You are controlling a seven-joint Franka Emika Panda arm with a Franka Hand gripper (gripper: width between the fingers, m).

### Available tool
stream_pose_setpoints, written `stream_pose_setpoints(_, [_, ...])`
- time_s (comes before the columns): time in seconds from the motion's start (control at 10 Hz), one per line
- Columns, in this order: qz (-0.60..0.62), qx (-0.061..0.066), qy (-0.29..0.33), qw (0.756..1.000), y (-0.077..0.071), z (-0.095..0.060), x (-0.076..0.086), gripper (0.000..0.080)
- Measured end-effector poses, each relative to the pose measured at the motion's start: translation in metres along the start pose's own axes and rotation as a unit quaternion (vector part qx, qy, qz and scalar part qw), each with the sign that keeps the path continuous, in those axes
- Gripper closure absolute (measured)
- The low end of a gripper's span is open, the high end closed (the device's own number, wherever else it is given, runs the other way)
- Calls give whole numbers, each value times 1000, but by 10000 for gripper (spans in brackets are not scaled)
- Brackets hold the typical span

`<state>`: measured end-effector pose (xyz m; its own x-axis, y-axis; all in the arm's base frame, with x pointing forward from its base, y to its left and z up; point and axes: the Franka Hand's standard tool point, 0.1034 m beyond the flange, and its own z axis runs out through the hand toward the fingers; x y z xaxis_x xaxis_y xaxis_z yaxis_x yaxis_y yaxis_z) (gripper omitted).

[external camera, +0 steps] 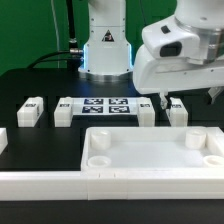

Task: Assemble desk

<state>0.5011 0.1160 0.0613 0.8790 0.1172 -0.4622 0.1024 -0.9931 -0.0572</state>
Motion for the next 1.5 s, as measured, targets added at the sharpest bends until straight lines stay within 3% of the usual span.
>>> stream_pose_setpoints(0.1, [-2,2,-9,1000,-1,0,8,151])
stream_pose_setpoints(0.4, [6,0,-115,993,1,9,-5,151])
stream_pose_setpoints(0.5, [43,-7,-172,984,3,22,-14,151])
stream_pose_setpoints(0.7, [64,-11,-226,972,3,33,-11,151])
stream_pose_setpoints(1.0, [62,-10,-220,974,2,35,-7,151])
stream_pose_setpoints(1.3, [59,-8,-223,973,-1,65,-16,151])
stream_pose_setpoints(1.5, [58,-8,-225,973,-1,67,-17,178])
